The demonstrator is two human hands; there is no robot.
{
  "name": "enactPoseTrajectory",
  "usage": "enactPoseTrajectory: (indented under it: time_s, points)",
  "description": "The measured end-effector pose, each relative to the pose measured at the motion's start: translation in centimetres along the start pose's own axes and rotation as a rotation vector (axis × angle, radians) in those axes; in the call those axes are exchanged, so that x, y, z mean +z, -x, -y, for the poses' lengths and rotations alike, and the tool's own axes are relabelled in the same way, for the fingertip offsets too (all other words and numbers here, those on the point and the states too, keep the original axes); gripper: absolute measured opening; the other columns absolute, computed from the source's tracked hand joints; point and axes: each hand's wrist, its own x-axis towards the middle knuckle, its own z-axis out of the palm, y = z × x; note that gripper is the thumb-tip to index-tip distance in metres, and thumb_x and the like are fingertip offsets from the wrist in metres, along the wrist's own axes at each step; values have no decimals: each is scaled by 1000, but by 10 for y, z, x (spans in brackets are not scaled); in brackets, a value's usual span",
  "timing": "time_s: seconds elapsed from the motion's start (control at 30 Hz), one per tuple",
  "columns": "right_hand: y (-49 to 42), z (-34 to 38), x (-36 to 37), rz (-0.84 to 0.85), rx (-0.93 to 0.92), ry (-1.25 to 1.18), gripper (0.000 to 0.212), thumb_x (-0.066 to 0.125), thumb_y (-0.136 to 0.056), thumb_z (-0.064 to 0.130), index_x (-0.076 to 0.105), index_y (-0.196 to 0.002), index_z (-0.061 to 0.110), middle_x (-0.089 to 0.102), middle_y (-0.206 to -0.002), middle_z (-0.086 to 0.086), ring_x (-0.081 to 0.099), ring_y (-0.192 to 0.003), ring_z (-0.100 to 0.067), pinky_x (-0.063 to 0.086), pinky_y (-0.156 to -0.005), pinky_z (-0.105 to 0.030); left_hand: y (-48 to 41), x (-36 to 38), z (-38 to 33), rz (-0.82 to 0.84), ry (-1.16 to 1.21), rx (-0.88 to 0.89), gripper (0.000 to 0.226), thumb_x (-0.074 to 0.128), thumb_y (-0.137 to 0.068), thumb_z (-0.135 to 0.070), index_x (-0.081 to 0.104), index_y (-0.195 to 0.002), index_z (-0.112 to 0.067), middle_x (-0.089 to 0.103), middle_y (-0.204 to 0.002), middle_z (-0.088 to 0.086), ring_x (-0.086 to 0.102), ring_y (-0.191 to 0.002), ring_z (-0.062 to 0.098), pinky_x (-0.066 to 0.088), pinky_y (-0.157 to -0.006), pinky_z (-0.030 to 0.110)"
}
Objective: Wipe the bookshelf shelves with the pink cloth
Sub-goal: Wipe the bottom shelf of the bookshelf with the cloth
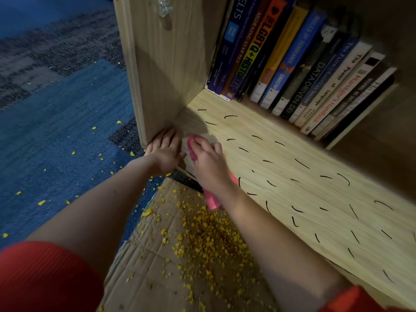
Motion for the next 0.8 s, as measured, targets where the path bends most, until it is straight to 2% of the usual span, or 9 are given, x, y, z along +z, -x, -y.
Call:
enactPoseTrajectory:
  time_s: [0.13,0.23,0.33,0.4,0.53,0.6,0.67,0.7,0.8]
  points:
    - [-1,-2,-10,142,6,-14,56,44,-93,17,28,-147,18,26,-151,3,28,-126,-30,29,-105,-42,1,0,-3,-2,-16,-34,62,31,-100,-37,-1,-151,-22,-11,-158,-5,-12,-144,15,0,-115,33]
    - [-1,-9,-26,252,-42,-10,64,45,-93,24,15,-150,20,12,-157,2,20,-137,-29,26,-109,-44,1,0,-5,-8,-35,-55,61,31,-100,-38,-1,-151,-23,-10,-158,-6,-11,-144,16,0,-115,34]
    - [17,-15,-37,173,-78,31,66,47,-94,28,13,-149,17,2,-158,-4,14,-141,-30,26,-110,-44,1,-1,-6,0,-80,-81,62,30,-100,-40,-2,-151,-23,-9,-158,-5,-11,-144,16,-1,-116,35]
    - [28,-18,-41,159,-95,64,64,44,-96,31,13,-149,14,5,-157,-3,18,-139,-28,27,-108,-42,3,-2,-6,14,-110,-99,62,29,-100,-40,-3,-151,-22,-8,-158,-5,-9,-145,17,-1,-116,35]
    - [26,-18,-43,311,-85,29,65,45,-97,21,9,-150,11,13,-156,-4,24,-136,-28,32,-105,-44,7,-8,-25,48,-207,-179,67,29,-100,-44,-3,-151,-16,-6,-159,3,-4,-145,24,3,-116,38]
    - [19,-13,-42,324,-112,65,63,47,-95,14,15,-149,6,21,-153,-10,30,-133,-30,36,-103,-43,5,-14,-36,90,-278,-200,62,31,-101,-39,6,-151,-13,1,-158,10,2,-145,29,10,-117,43]
    - [18,-13,-39,301,-106,82,59,46,-95,12,19,-147,4,27,-150,-12,33,-130,-30,37,-101,-40,3,-23,-45,163,-491,-97,50,32,-102,-30,21,-149,-15,14,-155,13,11,-143,30,22,-114,46]
    - [18,-13,-39,295,-117,99,58,45,-96,11,19,-147,4,27,-150,-12,32,-131,-29,37,-101,-39,6,-27,-45,198,-549,-80,50,31,-102,-32,22,-149,-17,14,-155,11,12,-143,29,24,-114,45]
    - [19,-14,-39,281,-125,119,59,43,-96,9,16,-149,6,22,-154,-9,27,-135,-28,34,-103,-37,14,-37,-43,245,-588,-98,61,31,-101,-41,8,-151,-16,1,-158,8,4,-145,26,17,-116,41]
